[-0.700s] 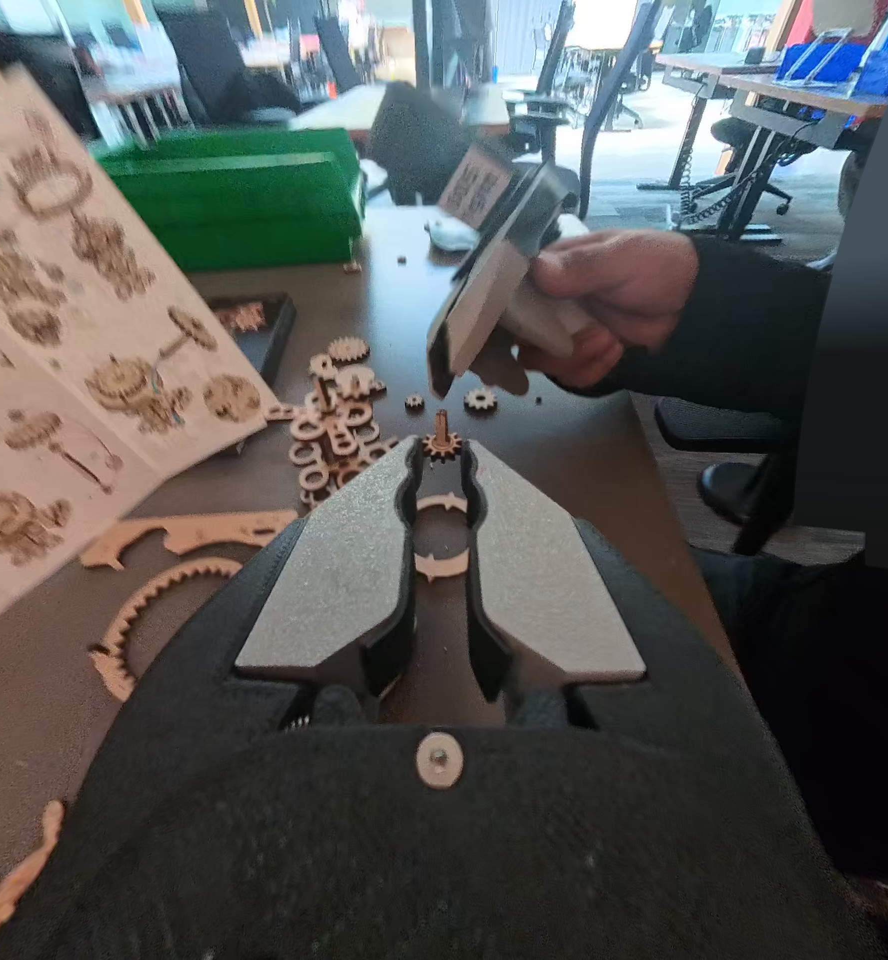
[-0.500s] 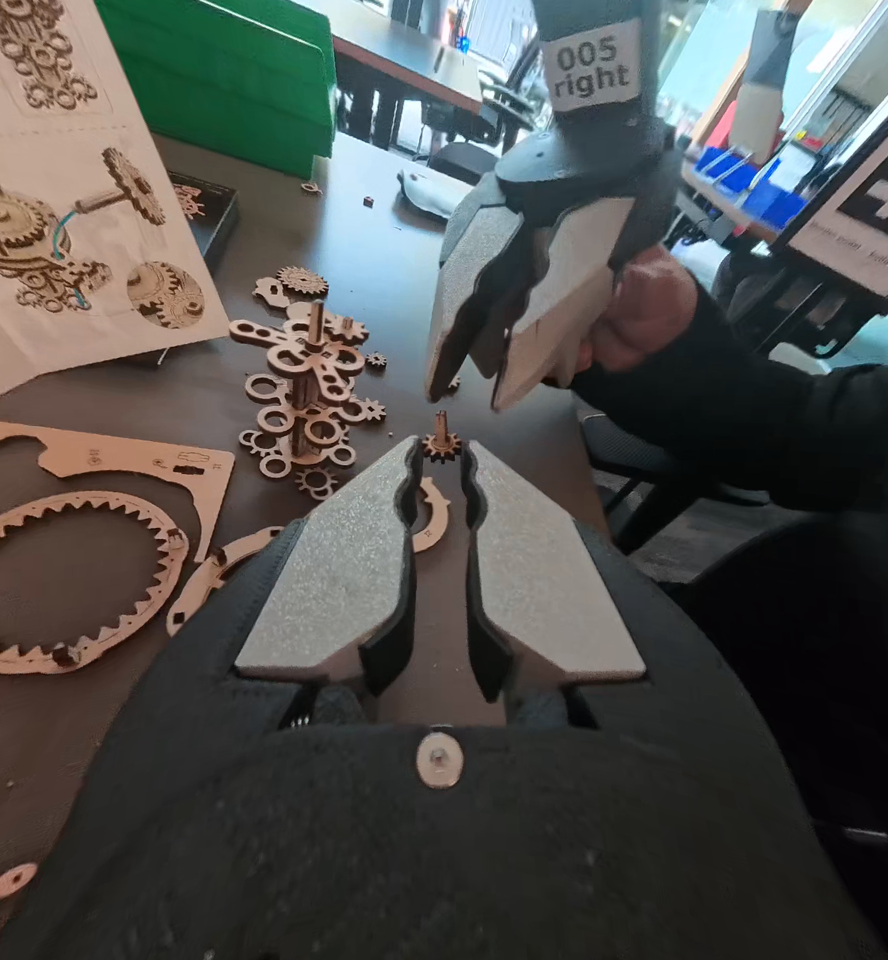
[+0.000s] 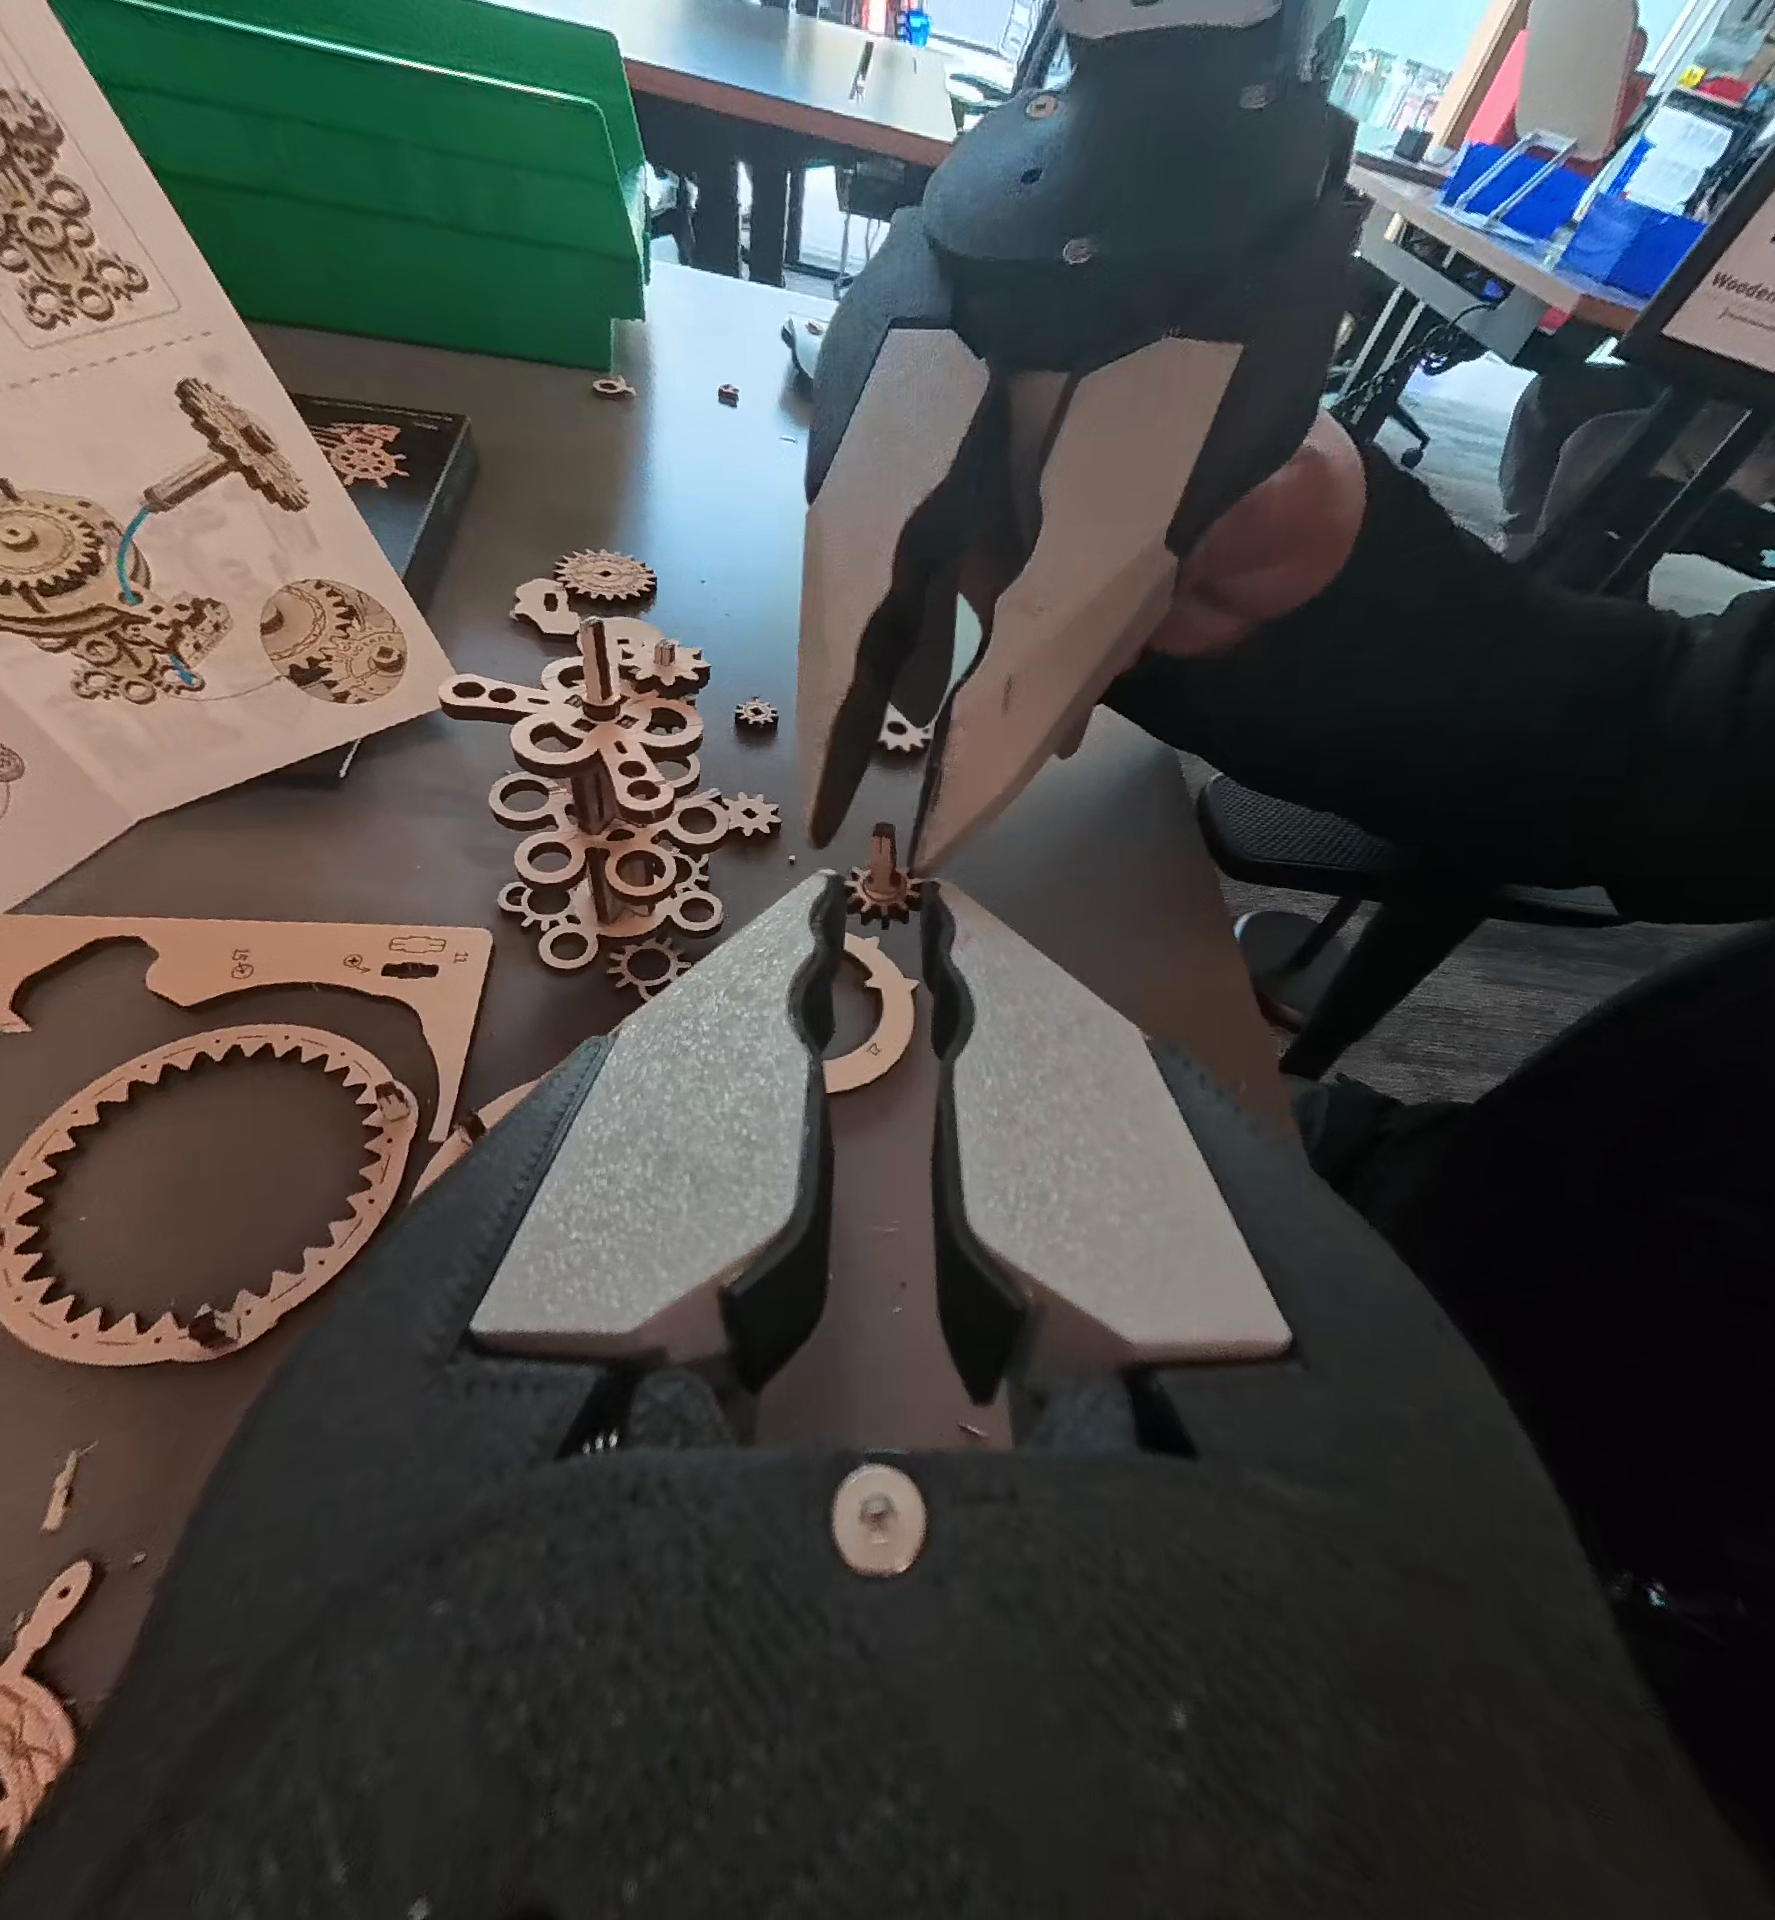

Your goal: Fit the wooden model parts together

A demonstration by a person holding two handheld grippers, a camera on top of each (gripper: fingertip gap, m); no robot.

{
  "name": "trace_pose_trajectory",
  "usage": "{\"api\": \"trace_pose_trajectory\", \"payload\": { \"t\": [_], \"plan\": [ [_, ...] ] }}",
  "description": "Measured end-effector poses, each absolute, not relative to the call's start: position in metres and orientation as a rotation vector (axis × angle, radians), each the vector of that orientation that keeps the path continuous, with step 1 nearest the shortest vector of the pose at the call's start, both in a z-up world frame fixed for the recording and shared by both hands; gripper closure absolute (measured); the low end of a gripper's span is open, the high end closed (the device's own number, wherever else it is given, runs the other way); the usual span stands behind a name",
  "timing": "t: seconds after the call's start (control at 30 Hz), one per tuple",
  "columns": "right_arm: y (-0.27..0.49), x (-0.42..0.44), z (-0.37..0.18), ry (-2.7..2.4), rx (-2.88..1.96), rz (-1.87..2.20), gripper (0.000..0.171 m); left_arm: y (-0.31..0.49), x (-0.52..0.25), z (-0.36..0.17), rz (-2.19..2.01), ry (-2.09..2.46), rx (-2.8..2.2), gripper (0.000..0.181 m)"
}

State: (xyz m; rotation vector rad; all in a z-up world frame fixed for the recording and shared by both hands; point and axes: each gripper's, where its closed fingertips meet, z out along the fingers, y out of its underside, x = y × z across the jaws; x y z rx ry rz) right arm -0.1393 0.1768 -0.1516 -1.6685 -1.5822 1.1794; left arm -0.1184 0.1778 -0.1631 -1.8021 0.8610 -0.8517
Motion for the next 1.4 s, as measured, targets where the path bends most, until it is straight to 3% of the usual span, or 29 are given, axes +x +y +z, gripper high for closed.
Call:
{"api": "trace_pose_trajectory", "payload": {
  "t": [0.13,0.23,0.7,0.93,1.4],
  "plan": [
    [0.175,-0.140,-0.151,-1.599,-1.654,1.183,0.156,0.177,-0.118,-0.167,-0.821,0.891,-1.813,0.170],
    [0.171,-0.138,-0.155,-1.645,-1.634,1.162,0.171,0.177,-0.117,-0.172,-0.764,0.933,-1.816,0.170],
    [0.172,-0.131,-0.134,-1.591,-1.470,1.228,0.171,0.177,-0.115,-0.168,-0.767,0.925,-1.792,0.160],
    [0.168,-0.131,-0.132,-1.550,-1.450,1.332,0.171,0.173,-0.111,-0.155,-0.772,0.939,-1.699,0.170],
    [0.168,-0.131,-0.125,-1.479,-1.437,1.432,0.171,0.171,-0.109,-0.150,-0.805,0.935,-1.670,0.171]
  ]
}}
